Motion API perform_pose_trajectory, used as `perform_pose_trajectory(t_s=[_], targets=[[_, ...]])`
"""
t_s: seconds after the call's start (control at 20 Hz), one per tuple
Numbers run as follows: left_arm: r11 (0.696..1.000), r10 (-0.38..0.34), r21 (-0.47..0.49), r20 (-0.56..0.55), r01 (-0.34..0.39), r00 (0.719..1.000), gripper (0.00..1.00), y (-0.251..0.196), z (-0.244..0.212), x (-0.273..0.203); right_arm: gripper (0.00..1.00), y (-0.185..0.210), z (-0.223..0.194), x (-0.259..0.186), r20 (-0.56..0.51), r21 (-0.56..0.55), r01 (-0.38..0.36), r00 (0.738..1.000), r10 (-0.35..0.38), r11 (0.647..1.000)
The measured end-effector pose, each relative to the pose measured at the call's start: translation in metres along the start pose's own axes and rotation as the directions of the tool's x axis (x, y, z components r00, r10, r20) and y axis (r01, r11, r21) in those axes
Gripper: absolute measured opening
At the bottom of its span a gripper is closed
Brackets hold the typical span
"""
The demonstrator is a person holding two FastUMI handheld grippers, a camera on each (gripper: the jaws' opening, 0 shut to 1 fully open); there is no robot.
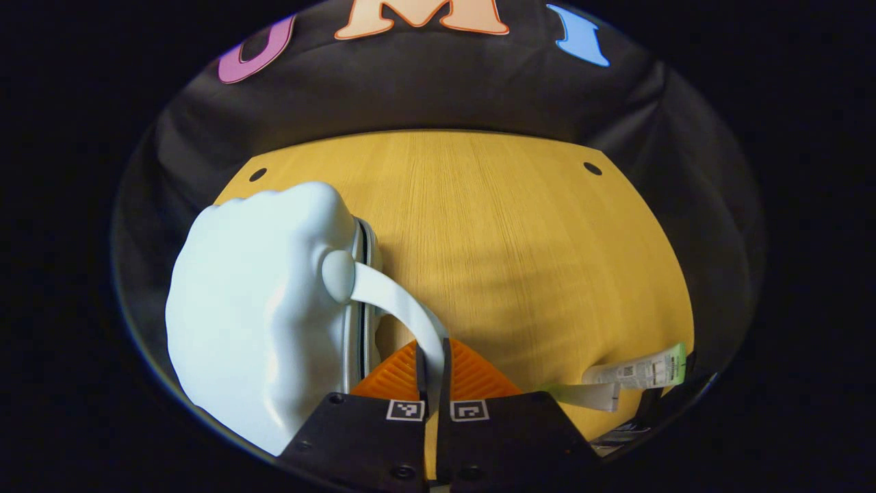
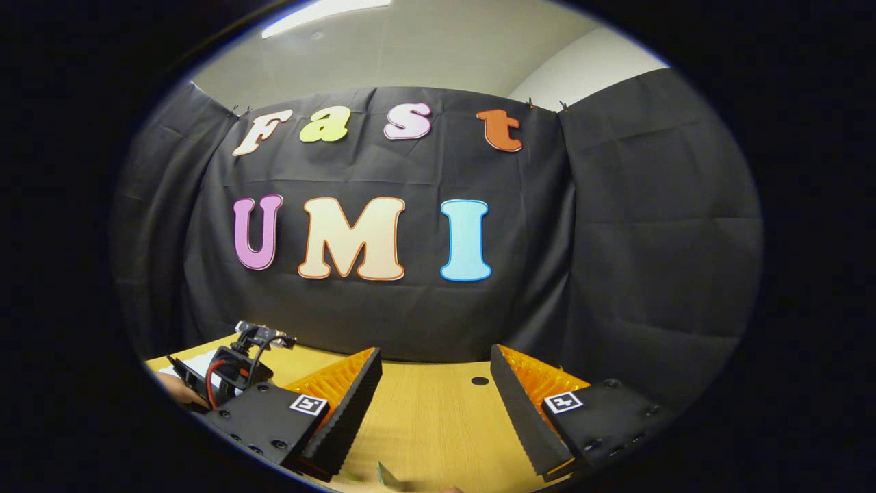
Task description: First open the suitcase, pack the skin care products into it, and then close the suitcase.
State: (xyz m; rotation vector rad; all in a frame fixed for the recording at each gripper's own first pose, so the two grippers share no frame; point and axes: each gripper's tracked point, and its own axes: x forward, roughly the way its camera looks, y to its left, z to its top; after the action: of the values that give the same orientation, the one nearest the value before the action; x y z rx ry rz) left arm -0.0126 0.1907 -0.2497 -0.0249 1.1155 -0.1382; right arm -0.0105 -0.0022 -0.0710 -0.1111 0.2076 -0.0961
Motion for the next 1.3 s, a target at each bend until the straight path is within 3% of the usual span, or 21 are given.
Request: perform_pose_trajectory(t_s=[0.25, 0.4, 0.85, 1.3], targets=[[0.998, 0.014, 0.054, 0.047, -0.016, 0.999, 0.0, -0.003, 0.019, -0.029, 1.0, 0.007, 0.003, 0.005, 0.023, 0.042, -0.023, 0.999, 0.022, 0.999], [0.999, -0.014, 0.038, 0.069, 0.011, 0.998, 0.0, -0.003, 0.035, -0.049, 0.99, 0.01, 0.0, 0.006, 0.023, 0.069, -0.039, 0.999, 0.037, 0.997], [0.999, -0.013, -0.038, 0.194, 0.021, 0.981, 0.0, 0.064, 0.087, -0.137, 0.99, 0.044, 0.001, 0.01, 0.035, 0.103, -0.119, 0.993, 0.116, 0.987], [0.996, 0.062, -0.078, 0.281, -0.041, 0.958, 0.0, 0.14, 0.11, -0.176, 0.98, 0.07, 0.009, 0.013, 0.04, 0.077, -0.152, 0.988, 0.149, 0.985]])
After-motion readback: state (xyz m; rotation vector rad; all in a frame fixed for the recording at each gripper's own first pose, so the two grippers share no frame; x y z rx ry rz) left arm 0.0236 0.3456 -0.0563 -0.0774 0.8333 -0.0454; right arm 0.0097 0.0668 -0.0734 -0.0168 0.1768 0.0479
